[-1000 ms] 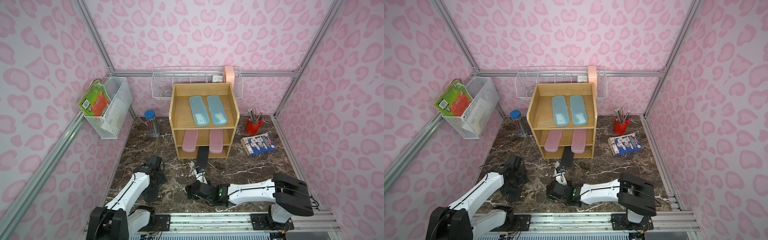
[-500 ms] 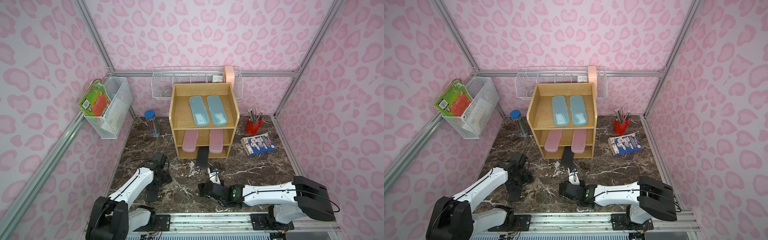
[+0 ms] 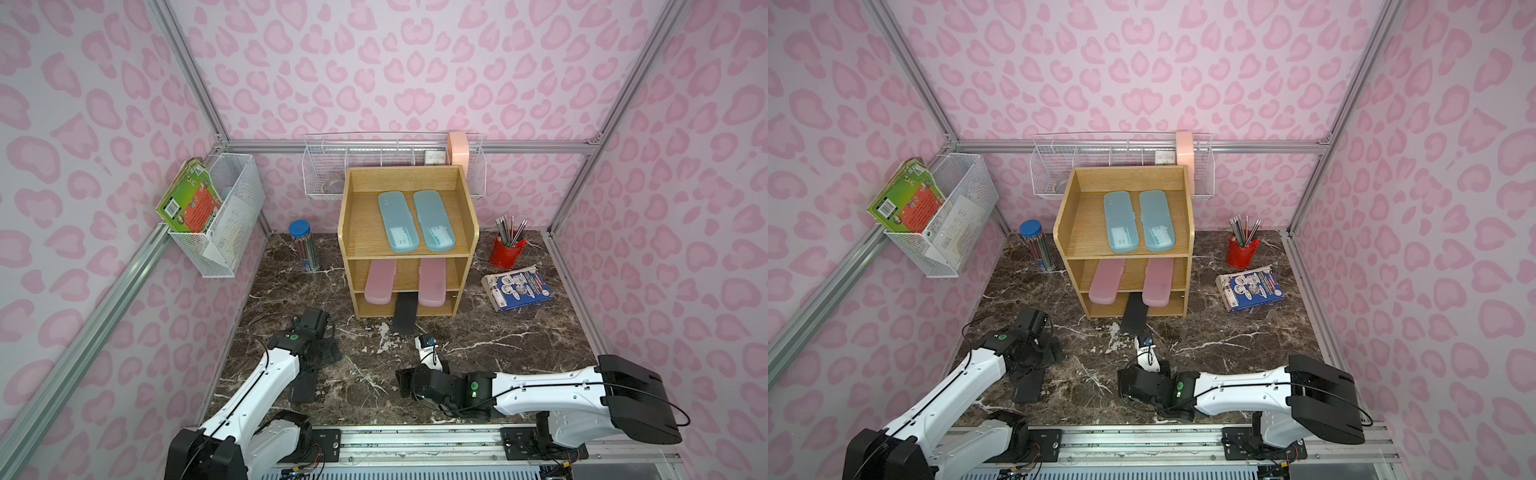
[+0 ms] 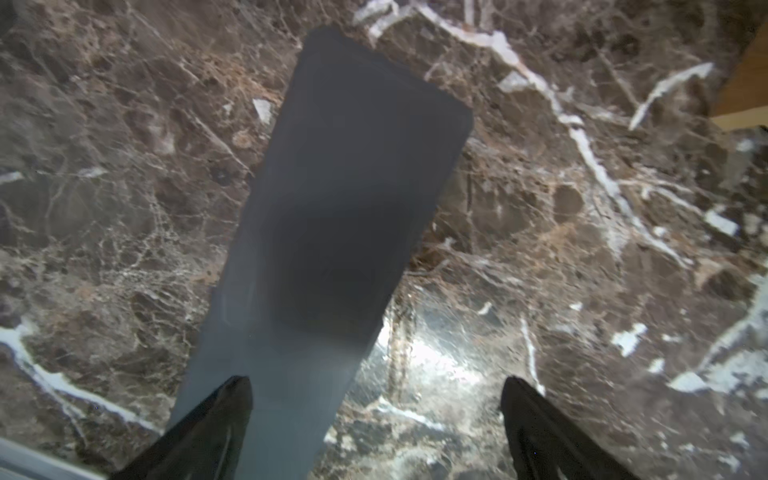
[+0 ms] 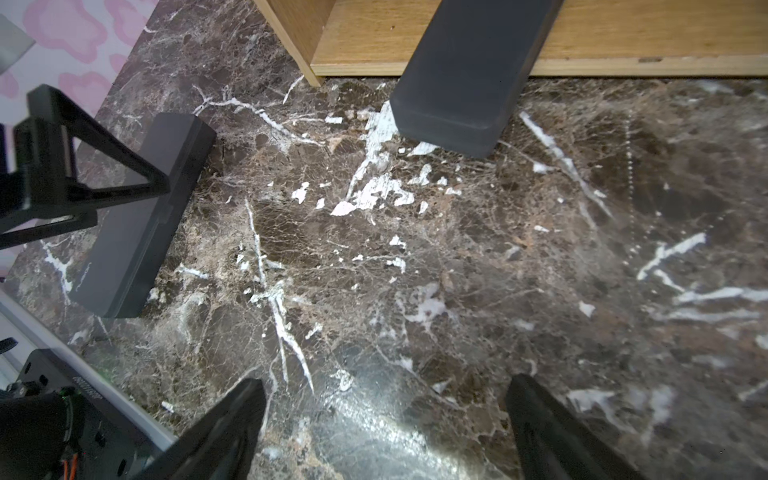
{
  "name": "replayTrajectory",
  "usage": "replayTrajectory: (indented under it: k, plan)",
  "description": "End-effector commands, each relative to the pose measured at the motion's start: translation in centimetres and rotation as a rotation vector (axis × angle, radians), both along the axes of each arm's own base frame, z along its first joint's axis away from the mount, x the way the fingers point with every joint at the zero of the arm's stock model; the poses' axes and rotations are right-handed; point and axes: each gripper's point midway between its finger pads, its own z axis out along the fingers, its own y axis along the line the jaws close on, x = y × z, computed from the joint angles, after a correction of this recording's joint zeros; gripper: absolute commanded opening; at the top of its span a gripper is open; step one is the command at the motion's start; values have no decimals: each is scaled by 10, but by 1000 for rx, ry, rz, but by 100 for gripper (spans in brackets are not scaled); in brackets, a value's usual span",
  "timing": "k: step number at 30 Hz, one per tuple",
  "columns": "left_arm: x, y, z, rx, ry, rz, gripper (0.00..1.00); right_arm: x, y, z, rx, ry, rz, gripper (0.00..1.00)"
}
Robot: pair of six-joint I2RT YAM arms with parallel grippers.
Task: Place the pencil cases on the shelf according to color
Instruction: Adjust the pencil case at the center of the board.
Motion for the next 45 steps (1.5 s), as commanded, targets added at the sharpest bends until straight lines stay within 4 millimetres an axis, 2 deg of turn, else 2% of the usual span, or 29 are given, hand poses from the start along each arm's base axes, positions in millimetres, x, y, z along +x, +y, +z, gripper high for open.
replayTrajectory:
  k: [1, 4, 7, 11, 14, 18, 22, 26, 30, 33, 35, 38, 40, 45]
  plan:
    - [14, 12, -6, 33, -15, 21, 98, -4, 5, 2, 10, 24, 11, 94]
    - [26, 7, -21, -14, 22, 3, 98, -4, 7, 0, -14, 35, 8, 94]
    - [31, 6, -30, -43, 130, 15, 98, -3, 9, -2, -37, 42, 3, 94]
    - [31, -14, -48, -154, 248, -16, 99, -2, 13, -4, -50, 41, 8, 94]
    - [25, -14, -48, -131, 293, -32, 97, -1, 11, -7, -66, 36, 4, 94]
    - [17, -26, -33, -87, 289, -92, 99, 3, 10, -5, -71, 23, 5, 94]
    - [15, -57, -29, -157, 255, -164, 91, 6, 8, -1, -77, 3, 12, 94]
    - [15, -93, -47, -265, 267, -191, 84, 7, 1, 6, -80, -16, 1, 94]
    - [16, -130, -55, -252, 287, -264, 85, 9, -15, 10, -81, -38, -26, 94]
    - [14, -145, -54, -221, 280, -291, 84, 9, -20, 13, -89, -57, -16, 94]
    - [12, -143, -50, -206, 269, -287, 85, 9, -18, 14, -100, -71, 7, 94]
    - [7, -130, -35, -165, 241, -277, 89, 9, -10, 16, -103, -90, 47, 94]
    - [3, -121, -21, -134, 223, -276, 93, 7, 3, 20, -88, -102, 94, 94]
    - [-4, -93, 20, -59, 131, -277, 99, -5, 53, 18, -45, -72, 204, 95]
